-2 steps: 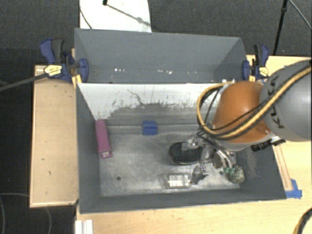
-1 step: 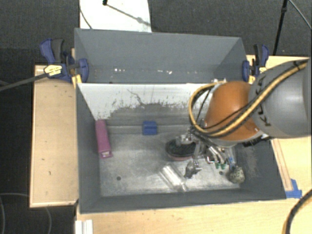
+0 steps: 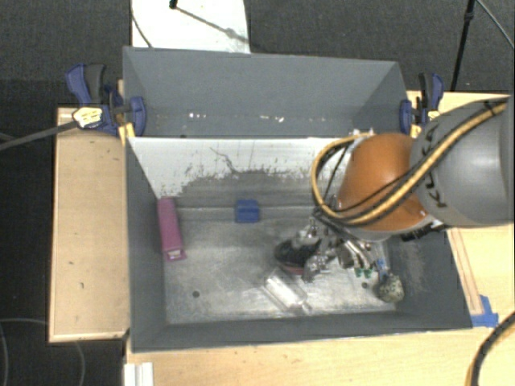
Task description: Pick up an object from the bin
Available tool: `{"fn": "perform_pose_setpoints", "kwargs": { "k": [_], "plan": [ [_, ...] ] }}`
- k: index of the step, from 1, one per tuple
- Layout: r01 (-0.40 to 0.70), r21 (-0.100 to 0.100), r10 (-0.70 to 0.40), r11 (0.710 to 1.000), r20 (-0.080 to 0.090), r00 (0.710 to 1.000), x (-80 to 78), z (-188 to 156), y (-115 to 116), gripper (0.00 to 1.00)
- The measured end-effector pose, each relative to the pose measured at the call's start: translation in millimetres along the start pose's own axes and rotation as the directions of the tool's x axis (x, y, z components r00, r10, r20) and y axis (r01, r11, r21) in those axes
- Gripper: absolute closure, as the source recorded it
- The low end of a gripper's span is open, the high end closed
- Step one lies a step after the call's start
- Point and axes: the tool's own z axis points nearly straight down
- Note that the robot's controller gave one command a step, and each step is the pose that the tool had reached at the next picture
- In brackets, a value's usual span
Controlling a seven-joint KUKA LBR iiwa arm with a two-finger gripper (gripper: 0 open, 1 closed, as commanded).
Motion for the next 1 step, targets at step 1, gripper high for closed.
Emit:
{"fn": "perform_pose_setpoints", "kwargs": {
  "k": [1],
  "plan": [
    [0.202, -0.003, -0.202, 0.979, -0.025, 0.979, 5.7, -122.5, -14.5, 1.0]
  ]
}}
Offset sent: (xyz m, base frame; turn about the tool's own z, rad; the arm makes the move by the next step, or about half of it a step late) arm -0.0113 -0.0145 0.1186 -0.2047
